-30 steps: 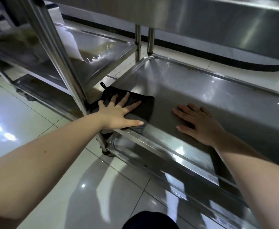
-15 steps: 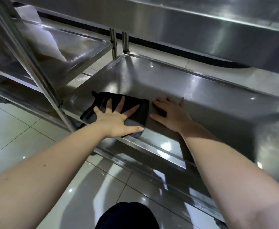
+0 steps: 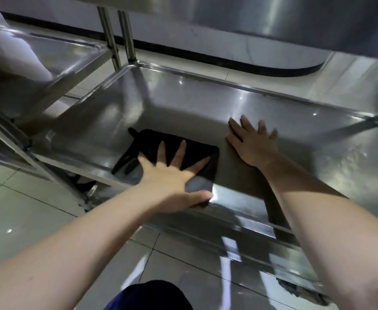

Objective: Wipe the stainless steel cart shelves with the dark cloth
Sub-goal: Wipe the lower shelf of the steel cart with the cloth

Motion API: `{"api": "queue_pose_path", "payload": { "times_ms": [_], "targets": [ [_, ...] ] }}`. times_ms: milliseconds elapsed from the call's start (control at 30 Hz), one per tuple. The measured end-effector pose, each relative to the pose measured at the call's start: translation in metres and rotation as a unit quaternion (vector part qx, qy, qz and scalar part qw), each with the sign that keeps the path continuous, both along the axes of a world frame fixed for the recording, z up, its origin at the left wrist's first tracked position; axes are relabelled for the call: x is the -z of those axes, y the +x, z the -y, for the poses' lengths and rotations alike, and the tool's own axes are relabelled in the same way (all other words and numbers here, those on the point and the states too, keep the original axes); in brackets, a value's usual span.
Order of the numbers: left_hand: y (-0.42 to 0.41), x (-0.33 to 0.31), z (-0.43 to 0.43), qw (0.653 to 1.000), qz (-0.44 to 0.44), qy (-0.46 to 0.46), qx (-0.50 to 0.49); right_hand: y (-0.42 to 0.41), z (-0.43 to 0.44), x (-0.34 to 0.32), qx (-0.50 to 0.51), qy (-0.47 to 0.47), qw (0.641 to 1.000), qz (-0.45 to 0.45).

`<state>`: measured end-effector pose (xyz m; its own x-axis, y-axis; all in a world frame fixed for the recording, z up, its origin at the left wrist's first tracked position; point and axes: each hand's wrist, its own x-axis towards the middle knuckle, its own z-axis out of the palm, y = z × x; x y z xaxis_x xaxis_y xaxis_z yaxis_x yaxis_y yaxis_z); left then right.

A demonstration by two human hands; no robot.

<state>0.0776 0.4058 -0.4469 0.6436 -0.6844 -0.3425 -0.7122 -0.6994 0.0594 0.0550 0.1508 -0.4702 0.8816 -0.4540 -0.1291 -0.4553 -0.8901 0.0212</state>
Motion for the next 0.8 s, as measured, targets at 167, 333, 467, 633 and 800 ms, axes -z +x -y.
{"api": "queue_pose_path", "payload": {
  "times_ms": [167,333,467,633,800],
  "targets": [
    [0.033,0.014,0.06,0.998,0.048,-0.028,0.002,-0.004,0.005,0.006,-0.007,0.009,1.0,0.015],
    [0.124,0.012,0.122,0.996,0.056,-0.056,-0.047,-0.006,0.002,0.01,-0.011,0.015,0.999,0.03],
    [0.15,0.007,0.158,0.996,0.052,-0.061,-0.043,-0.004,0.004,0.011,-0.008,0.008,0.999,0.042],
    [0.129,0.009,0.12,0.998,0.045,-0.048,-0.002,-0.006,0.005,0.01,0.004,0.02,0.999,0.05],
    [0.063,0.003,0.04,1.0,-0.006,-0.019,0.023,-0.007,0.0,0.008,0.015,0.033,0.998,0.047]
  ]
}}
